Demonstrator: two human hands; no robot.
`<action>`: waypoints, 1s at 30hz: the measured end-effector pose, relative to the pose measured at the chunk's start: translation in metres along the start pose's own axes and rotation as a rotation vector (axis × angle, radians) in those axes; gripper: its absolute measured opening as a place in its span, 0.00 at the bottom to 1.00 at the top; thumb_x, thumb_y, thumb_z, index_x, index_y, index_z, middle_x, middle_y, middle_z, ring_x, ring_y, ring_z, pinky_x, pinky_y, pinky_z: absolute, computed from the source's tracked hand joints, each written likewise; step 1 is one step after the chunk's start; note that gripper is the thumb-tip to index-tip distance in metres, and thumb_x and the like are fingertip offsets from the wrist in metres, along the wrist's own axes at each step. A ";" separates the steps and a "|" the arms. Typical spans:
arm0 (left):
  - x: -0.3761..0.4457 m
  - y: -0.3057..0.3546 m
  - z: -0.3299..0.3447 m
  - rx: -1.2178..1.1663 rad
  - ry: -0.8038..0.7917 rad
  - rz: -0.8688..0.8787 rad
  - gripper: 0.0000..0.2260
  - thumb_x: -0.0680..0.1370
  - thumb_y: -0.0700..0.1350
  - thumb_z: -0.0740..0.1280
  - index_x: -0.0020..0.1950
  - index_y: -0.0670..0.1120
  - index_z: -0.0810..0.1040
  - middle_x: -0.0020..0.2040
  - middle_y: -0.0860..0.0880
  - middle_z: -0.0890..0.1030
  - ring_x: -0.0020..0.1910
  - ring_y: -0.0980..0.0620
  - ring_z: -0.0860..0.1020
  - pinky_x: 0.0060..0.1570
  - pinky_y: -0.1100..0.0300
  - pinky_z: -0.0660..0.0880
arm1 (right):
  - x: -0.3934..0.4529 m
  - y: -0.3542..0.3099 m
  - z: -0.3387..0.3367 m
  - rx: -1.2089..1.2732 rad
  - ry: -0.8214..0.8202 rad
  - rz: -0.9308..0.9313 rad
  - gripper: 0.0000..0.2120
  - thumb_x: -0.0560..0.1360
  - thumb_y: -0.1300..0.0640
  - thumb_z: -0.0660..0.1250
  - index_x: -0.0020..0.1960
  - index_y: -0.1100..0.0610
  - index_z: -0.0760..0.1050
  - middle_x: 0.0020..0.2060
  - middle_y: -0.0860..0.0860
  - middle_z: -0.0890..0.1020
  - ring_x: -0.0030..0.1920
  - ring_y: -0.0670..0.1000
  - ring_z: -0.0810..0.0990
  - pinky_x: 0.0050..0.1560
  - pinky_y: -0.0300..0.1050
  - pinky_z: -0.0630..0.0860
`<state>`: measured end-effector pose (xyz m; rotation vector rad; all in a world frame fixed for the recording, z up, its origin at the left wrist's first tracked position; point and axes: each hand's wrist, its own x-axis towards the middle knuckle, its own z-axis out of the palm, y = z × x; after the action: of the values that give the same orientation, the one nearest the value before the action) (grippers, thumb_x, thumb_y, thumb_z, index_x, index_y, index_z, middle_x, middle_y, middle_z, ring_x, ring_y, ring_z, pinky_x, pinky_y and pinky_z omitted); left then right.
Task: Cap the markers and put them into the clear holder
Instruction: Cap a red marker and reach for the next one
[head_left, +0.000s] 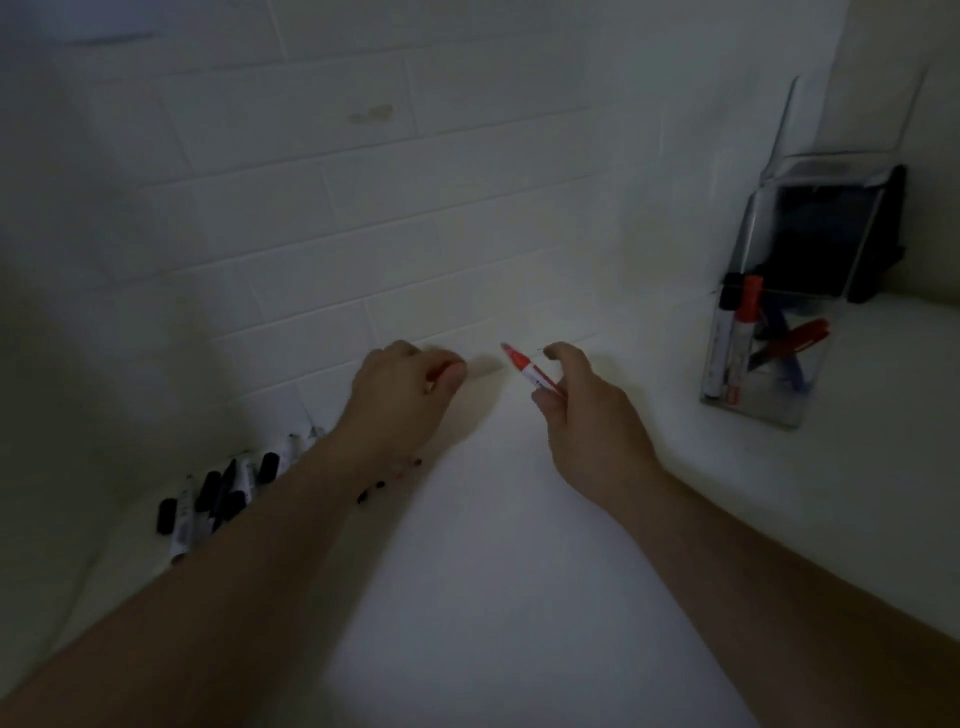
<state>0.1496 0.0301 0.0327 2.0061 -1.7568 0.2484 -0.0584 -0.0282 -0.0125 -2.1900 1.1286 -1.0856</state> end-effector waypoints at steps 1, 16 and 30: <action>-0.002 0.007 0.004 -0.108 0.026 0.000 0.12 0.82 0.56 0.59 0.58 0.57 0.80 0.44 0.56 0.76 0.50 0.51 0.74 0.49 0.55 0.66 | 0.000 0.003 0.000 -0.034 0.007 -0.024 0.14 0.82 0.54 0.61 0.67 0.48 0.69 0.49 0.47 0.79 0.47 0.52 0.77 0.46 0.48 0.71; -0.029 0.021 0.013 -0.239 0.208 -0.017 0.12 0.74 0.40 0.74 0.57 0.50 0.85 0.46 0.50 0.73 0.47 0.52 0.72 0.46 0.80 0.61 | -0.002 0.005 0.003 -0.165 0.039 -0.090 0.12 0.77 0.37 0.61 0.57 0.39 0.74 0.41 0.44 0.74 0.47 0.51 0.77 0.48 0.54 0.78; -0.032 0.032 0.019 -0.198 0.057 0.212 0.09 0.78 0.45 0.70 0.57 0.53 0.84 0.46 0.51 0.84 0.45 0.53 0.78 0.45 0.71 0.66 | -0.005 -0.002 -0.003 -0.262 -0.019 -0.217 0.11 0.80 0.41 0.62 0.55 0.43 0.79 0.39 0.44 0.73 0.41 0.49 0.75 0.40 0.48 0.74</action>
<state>0.1101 0.0476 0.0090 1.6619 -1.8800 0.1884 -0.0623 -0.0231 -0.0117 -2.5710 1.0971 -1.0504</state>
